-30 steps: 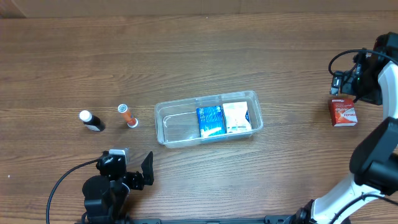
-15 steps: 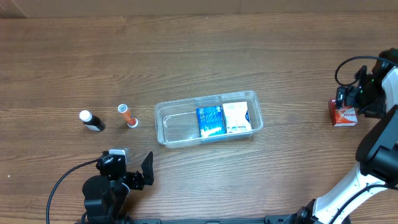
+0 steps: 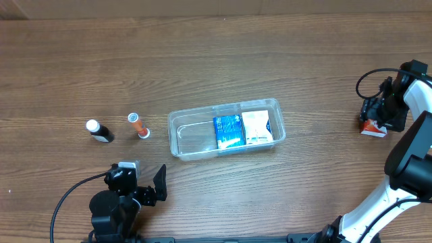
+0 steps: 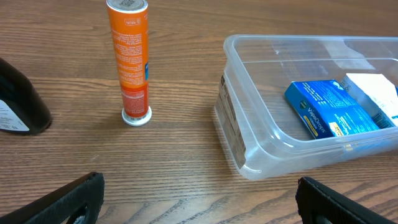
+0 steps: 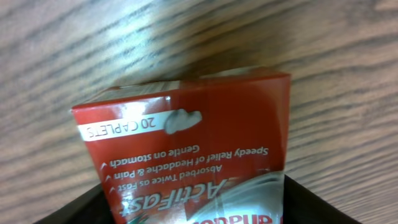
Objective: Pack container
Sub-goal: 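Move the right gripper to the red box and grasp it, then place the red box in the container left of the blue box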
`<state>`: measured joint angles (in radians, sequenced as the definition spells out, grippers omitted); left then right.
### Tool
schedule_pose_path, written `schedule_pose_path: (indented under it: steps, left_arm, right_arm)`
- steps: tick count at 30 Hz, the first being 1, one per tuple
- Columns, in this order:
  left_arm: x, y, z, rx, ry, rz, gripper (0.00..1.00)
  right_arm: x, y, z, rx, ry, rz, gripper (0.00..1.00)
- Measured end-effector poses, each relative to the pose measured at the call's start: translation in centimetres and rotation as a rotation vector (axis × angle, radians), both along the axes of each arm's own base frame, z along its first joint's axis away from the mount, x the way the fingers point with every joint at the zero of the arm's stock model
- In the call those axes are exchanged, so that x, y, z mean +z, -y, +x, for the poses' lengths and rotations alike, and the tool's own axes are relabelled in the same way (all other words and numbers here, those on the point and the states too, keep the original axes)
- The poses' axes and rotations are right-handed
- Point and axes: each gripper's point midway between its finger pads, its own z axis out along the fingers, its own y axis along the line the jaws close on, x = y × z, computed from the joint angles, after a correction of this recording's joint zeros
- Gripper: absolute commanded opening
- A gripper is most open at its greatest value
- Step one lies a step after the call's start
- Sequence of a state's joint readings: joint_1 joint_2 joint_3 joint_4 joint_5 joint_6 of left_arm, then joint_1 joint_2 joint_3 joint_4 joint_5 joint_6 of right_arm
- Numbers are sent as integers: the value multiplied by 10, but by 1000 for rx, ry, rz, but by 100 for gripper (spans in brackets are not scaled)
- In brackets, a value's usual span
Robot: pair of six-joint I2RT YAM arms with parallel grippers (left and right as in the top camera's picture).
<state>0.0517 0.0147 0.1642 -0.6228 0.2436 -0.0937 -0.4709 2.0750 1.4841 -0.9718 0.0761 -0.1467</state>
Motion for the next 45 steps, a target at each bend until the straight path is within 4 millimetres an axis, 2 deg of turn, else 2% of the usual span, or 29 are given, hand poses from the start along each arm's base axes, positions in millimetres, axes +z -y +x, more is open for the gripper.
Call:
schedule_pose_path:
  steps: [4, 5, 7, 12, 14, 15, 17, 20, 22, 24, 26, 28, 30, 37, 41, 44, 45]
  left_arm:
    - [0, 0, 0, 0, 0, 0, 100]
    - [0, 0, 0, 0, 0, 0, 100]
    - [0, 0, 0, 0, 0, 0, 100]
    - [0, 0, 0, 0, 0, 0, 100]
    - [0, 0, 0, 0, 0, 0, 100]
    - [0, 0, 0, 0, 0, 0, 100]
    - [0, 0, 0, 0, 0, 0, 100]
    - [0, 0, 0, 0, 0, 0, 100]
    - [0, 0, 0, 0, 0, 0, 100]
    - [0, 0, 0, 0, 0, 0, 100]
    - [0, 0, 0, 0, 0, 0, 100]
    - [0, 0, 0, 0, 0, 0, 100]
    - [0, 0, 0, 0, 0, 0, 100]
    - [0, 0, 0, 0, 0, 0, 100]
    - [0, 0, 0, 0, 0, 0, 100]
    - [0, 0, 0, 0, 0, 0, 100]
    - [0, 0, 0, 0, 0, 0, 100]
  right_arm:
    - [0, -11, 6, -106, 21, 26, 59]
    - [0, -16, 8, -127, 25, 40, 54]
    - [1, -31, 12, -148, 27, 83, 51]
    - [11, -107, 31, -63, 28, 233, 47]
    - [26, -139, 36, 8, 45, 249, 46]
    - [41, -156, 39, 49, 72, 250, 46]
    - [91, -185, 40, 128, 160, 234, 47]
    - [183, -218, 38, 240, 390, 203, 46]
    - [245, -246, 19, 328, 551, 202, 46]
    - [272, -271, 3, 386, 618, 221, 47]
    - [282, -311, -13, 469, 635, 269, 46]
    - [274, -348, -19, 520, 605, 313, 47]
    - [252, -380, -23, 549, 551, 343, 46]
    - [160, -472, -43, 616, 334, 379, 47]
    - [112, -505, -57, 631, 229, 367, 47]
    - [78, -510, -60, 606, 155, 338, 48]
    - [70, -510, -60, 600, 140, 328, 54]
